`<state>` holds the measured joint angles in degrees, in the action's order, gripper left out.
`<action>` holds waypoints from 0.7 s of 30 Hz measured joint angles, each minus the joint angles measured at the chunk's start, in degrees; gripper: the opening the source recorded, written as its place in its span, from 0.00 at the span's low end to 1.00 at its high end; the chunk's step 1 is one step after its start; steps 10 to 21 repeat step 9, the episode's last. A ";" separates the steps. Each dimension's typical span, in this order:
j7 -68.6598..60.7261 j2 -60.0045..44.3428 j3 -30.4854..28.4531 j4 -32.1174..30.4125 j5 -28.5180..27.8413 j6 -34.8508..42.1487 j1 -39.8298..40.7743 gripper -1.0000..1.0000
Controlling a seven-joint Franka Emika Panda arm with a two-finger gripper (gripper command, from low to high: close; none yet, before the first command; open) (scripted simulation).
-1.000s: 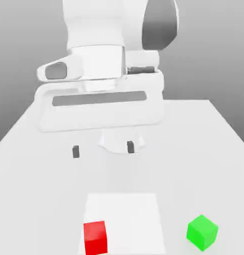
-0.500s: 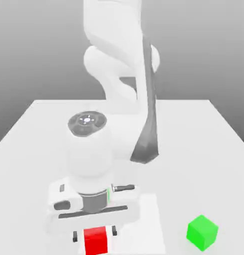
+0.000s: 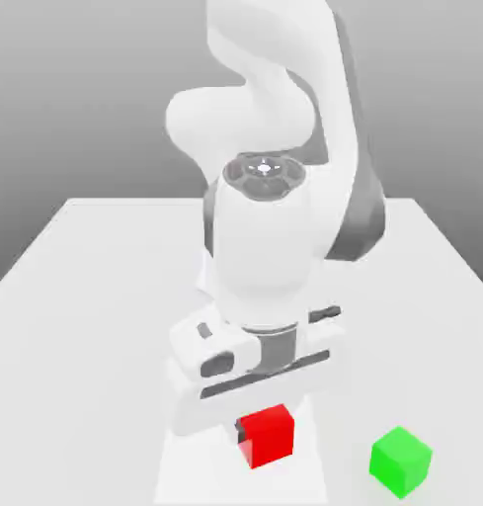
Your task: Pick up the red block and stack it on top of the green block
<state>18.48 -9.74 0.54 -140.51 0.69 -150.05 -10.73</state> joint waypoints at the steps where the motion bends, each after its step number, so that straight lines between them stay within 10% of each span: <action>1: -0.94 0.55 1.53 0.01 -0.60 0.55 -1.40 0.00; 6: -2.22 -6.70 5.00 1.42 -4.44 -5.29 -6.27 0.00; 7: -2.08 -7.73 4.90 1.50 -4.75 -6.25 -6.52 1.00; 21: -2.08 -7.73 4.90 1.50 -4.75 -6.25 -6.52 1.00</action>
